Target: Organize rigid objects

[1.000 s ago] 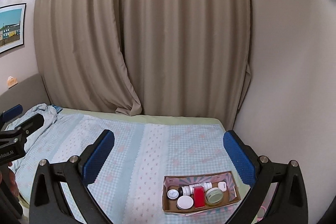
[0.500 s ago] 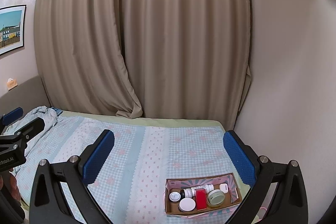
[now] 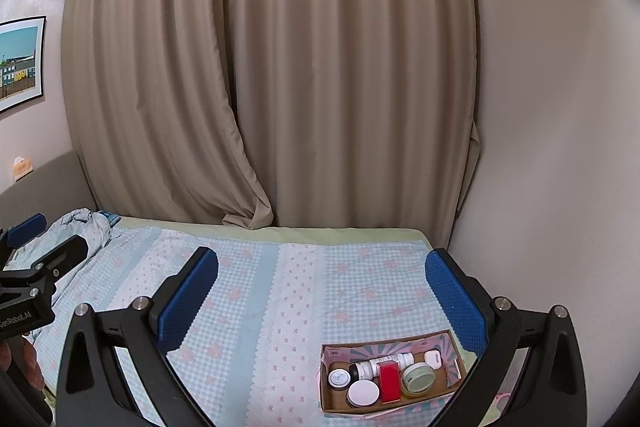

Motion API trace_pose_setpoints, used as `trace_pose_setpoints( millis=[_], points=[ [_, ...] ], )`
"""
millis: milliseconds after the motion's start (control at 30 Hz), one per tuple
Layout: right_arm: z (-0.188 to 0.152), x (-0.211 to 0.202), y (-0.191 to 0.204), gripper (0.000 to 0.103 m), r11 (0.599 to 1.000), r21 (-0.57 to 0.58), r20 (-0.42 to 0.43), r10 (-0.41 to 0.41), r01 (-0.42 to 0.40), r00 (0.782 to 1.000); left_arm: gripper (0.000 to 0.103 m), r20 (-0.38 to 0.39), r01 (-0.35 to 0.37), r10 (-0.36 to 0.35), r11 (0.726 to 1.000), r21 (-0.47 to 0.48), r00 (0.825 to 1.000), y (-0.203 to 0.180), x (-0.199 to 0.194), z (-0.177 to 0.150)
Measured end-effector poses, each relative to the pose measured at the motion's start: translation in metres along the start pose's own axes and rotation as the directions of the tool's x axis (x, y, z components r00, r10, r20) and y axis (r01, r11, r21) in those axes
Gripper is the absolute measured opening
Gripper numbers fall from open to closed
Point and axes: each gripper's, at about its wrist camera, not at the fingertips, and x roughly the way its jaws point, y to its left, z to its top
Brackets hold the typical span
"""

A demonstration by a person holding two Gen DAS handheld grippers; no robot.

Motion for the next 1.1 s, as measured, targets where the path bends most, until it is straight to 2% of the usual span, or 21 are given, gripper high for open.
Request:
trace_pose_setpoints(
  millis=[1100],
  points=[
    [0.002,0.001,0.004,0.103,1.000,0.012,0.004,-0.009,0.009,1.000,0.103,-0.006,0.002,-0.002,1.000,-0.005,1.000,0.000,0.015,0.005]
  ],
)
